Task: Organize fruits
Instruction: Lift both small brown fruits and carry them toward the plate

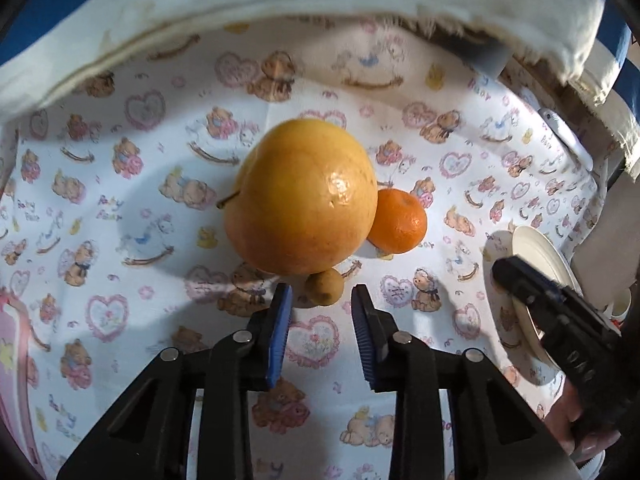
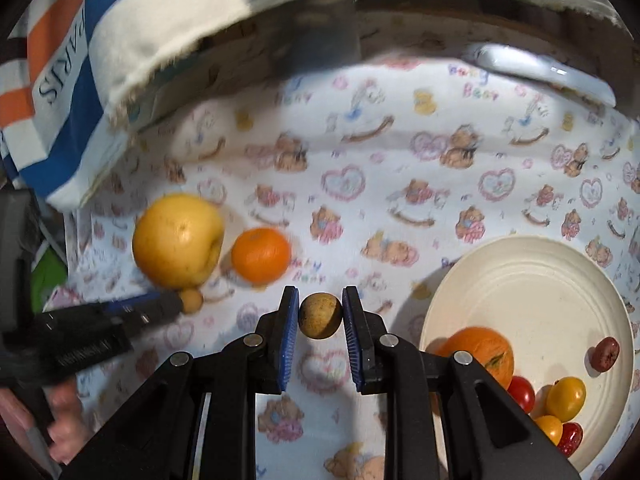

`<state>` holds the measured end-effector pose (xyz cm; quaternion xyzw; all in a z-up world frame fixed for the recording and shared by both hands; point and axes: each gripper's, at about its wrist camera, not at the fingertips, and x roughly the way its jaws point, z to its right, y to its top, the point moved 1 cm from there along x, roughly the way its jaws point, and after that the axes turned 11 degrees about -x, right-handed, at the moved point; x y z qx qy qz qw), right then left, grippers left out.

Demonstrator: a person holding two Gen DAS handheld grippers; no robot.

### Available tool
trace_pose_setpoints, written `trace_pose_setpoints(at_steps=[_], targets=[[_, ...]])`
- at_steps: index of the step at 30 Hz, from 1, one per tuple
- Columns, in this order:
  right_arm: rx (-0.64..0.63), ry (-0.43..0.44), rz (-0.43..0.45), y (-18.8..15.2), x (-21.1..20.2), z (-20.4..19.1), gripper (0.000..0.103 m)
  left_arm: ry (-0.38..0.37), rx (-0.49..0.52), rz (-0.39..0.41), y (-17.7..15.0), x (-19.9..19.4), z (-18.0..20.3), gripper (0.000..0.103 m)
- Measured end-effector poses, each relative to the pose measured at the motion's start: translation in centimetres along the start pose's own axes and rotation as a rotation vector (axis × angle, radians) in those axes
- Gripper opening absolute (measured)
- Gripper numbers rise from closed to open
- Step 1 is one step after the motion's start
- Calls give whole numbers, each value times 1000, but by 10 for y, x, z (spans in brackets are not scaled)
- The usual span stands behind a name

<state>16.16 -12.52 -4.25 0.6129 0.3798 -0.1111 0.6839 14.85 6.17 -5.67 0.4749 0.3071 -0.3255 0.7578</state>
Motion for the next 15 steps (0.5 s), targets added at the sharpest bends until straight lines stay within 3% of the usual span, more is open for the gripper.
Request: trace_pose_setpoints(at_steps=[4,15], targets=[[-62,-53,3,-4,2,-3,23,21,-4,7,1,9,2,27],[-135,-55,0,-10,3,-18,23,54,54,16,-4,19,15,22]])
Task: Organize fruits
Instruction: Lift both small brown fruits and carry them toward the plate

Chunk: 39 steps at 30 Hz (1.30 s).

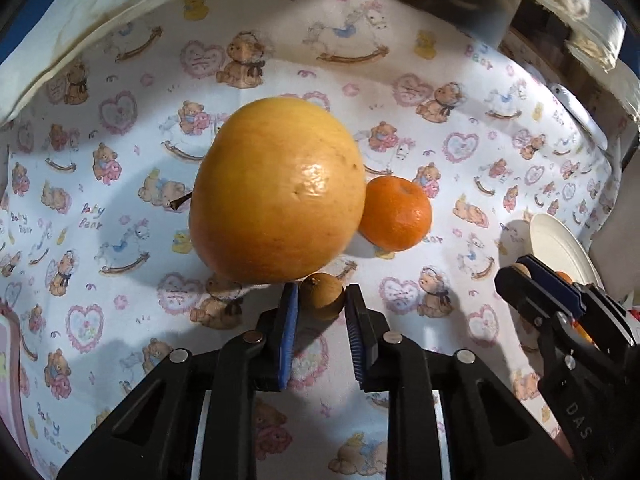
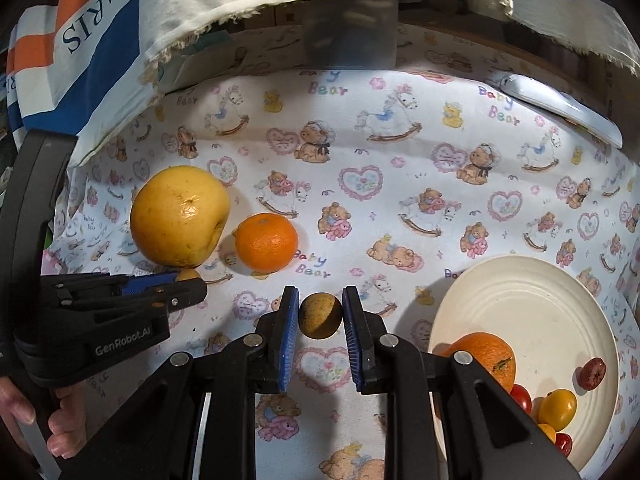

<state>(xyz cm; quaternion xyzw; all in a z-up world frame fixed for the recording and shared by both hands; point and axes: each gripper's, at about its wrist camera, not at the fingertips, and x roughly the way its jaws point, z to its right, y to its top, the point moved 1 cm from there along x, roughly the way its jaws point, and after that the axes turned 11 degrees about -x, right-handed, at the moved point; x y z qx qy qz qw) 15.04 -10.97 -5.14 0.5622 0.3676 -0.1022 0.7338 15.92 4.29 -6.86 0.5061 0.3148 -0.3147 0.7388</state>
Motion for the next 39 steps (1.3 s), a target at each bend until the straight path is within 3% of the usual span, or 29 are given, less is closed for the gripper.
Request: trace_pose_setpoints(at_steps=[6,9,14,18,22,26,36,39], targets=[[19,-3,7,0,-1,5,23,-21,27,66,-1,-16,4,22],[30,-4,32,0,-5,6,23,-42,27,167,-1,-29,5,22],[36,-17,106,0,-19,7,23,-11,91,368,-4,-57,12,22],[56,-9,155,2,-29,11,23,-37,81,435,-1,-68,14,22],[47,-45,191,4,-38,10,23,-40,96,471,-3,-76,16,22],[47,-56,214,6,-47,10,23,-41,88,453,-7,-84,23,22],[49,-83,315,15,-101,19,23,-39,155,576,-18,-138,49,22],[38,-110,321,6,-117,29,23,-70,181,583,-23,-147,57,22]])
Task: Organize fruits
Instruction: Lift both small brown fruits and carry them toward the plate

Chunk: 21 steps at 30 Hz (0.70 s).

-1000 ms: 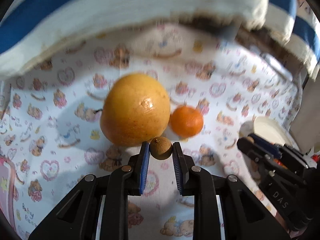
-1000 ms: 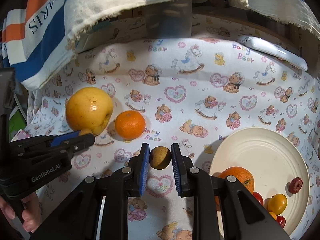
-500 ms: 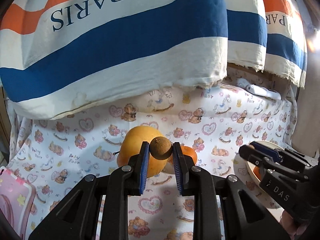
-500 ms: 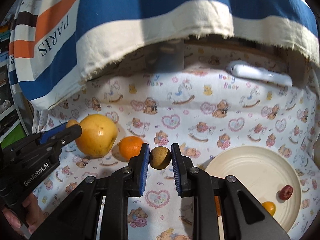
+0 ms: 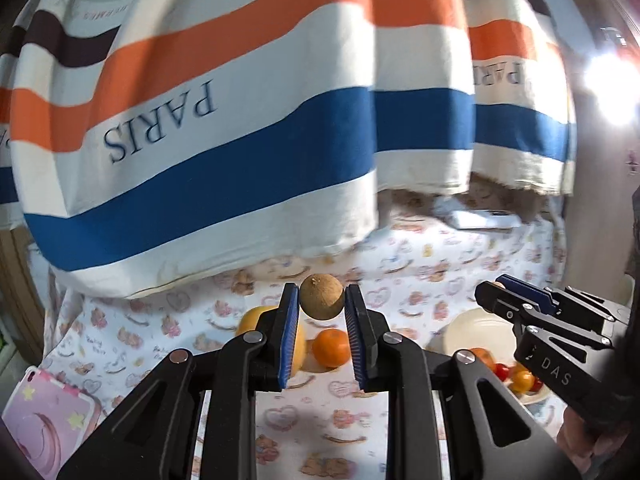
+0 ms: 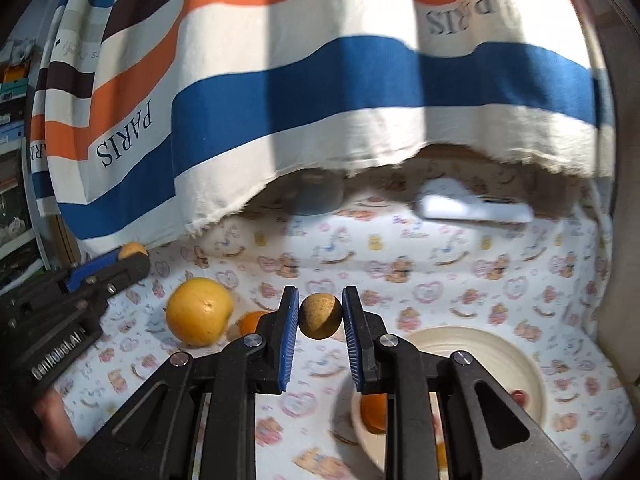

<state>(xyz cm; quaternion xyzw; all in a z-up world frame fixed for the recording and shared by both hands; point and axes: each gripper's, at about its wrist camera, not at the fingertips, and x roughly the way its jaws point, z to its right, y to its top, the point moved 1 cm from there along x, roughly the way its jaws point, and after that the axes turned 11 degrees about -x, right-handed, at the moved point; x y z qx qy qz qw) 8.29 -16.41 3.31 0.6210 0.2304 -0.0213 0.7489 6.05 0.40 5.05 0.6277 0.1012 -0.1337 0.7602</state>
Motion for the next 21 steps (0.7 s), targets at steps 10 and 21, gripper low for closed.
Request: trace_pose_setpoints(at_steps=[10,21], targets=[[33,-119,13,-14,-33,77,23,-146,36,-105,-8,10,59,22],[148,-195,-53,-44,-18,143,23,-182,63,-313,-35,83,127,22]])
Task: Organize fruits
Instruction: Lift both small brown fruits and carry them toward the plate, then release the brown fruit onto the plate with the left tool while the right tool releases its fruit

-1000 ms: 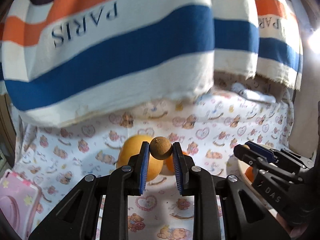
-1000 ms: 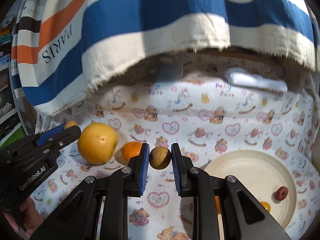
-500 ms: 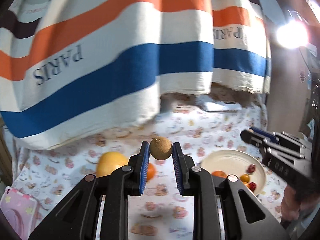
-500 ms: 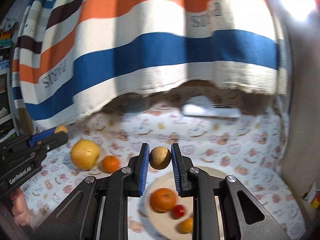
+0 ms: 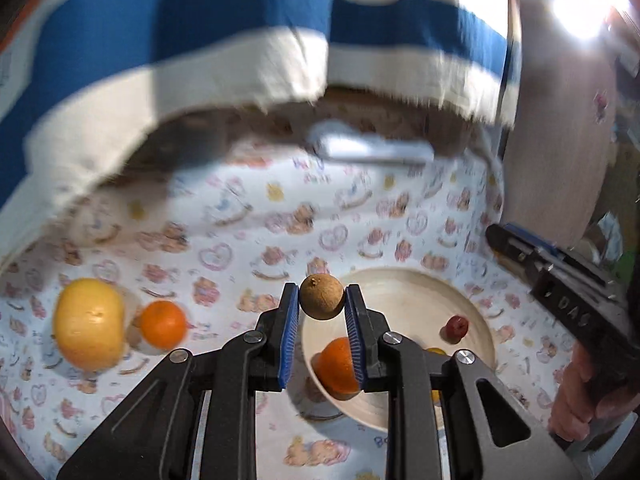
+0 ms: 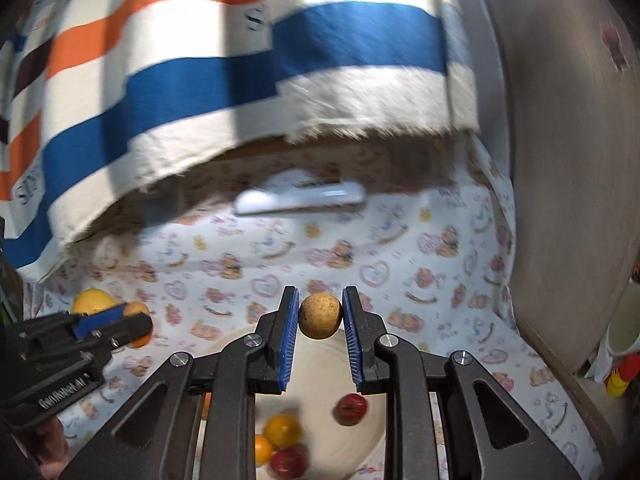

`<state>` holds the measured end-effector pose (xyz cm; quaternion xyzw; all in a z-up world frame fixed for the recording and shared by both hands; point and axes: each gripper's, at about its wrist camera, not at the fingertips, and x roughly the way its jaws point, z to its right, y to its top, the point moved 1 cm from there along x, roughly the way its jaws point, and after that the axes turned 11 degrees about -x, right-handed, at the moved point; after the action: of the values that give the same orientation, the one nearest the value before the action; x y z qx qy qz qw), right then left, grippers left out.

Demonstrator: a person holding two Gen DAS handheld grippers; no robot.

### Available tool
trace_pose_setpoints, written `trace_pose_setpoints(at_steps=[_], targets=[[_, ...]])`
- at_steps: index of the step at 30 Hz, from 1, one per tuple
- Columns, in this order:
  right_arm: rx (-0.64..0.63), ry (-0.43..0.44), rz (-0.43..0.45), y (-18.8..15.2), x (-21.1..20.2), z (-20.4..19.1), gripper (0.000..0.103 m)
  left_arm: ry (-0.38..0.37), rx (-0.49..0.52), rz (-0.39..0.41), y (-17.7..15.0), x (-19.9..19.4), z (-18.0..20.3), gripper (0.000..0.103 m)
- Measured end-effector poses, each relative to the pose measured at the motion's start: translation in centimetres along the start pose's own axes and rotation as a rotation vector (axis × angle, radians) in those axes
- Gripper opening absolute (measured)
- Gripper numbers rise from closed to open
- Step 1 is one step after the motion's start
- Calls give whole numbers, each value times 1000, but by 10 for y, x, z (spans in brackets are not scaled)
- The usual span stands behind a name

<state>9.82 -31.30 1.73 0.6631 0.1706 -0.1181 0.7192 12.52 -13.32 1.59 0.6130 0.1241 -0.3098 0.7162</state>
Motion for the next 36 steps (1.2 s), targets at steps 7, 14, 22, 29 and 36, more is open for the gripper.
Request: trace_pose_setpoints(at_steps=[7,14,22,29,36], targets=[[-33,-58,-204,-15,37,4,23,38,8,-143,-8,40,7,22],[1,-52,-325,-24,46,11,23,46,31,-162,-9,41,7,22],[17,27,-468,-29,49,8,23,49,56,-204,-11,39,13,22],[-22,94,-546,-36,53,-5,23,72,125,-251,-24,25,33,22],[15,127,-559,-36,49,-4,23,89,76,-310,-36,18,22,22]])
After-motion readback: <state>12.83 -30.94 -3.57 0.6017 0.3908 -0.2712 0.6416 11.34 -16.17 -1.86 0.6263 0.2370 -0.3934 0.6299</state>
